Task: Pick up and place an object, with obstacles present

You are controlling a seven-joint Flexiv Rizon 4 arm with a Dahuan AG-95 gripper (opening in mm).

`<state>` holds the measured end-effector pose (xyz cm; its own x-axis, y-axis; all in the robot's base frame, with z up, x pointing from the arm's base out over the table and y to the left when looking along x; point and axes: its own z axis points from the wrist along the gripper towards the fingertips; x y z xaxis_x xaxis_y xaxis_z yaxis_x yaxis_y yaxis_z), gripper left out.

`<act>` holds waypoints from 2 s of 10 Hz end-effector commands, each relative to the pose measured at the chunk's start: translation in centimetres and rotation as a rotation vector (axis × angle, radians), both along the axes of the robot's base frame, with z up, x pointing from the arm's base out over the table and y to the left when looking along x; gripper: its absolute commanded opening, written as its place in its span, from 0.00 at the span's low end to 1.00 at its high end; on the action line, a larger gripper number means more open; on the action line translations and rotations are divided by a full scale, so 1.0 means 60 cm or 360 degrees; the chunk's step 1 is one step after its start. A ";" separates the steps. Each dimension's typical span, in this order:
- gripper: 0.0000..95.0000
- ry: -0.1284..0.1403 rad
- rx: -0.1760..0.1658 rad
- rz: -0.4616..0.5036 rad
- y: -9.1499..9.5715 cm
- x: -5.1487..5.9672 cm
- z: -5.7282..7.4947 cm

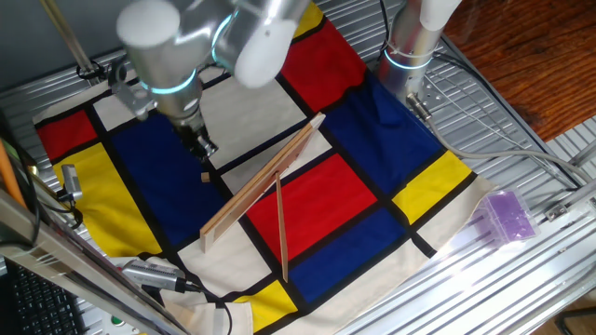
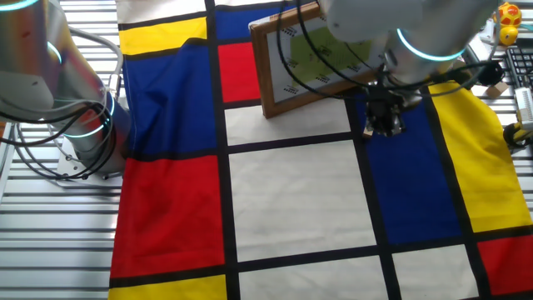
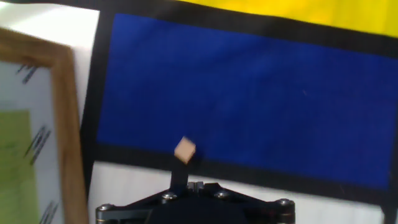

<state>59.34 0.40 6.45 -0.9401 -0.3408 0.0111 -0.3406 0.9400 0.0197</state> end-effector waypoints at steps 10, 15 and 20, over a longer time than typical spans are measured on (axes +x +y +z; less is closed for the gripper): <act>0.40 0.0001 0.0017 0.0157 0.001 0.006 -0.003; 0.40 0.0001 0.0017 0.0157 0.001 0.006 -0.003; 0.40 0.0001 0.0017 0.0157 0.001 0.006 -0.003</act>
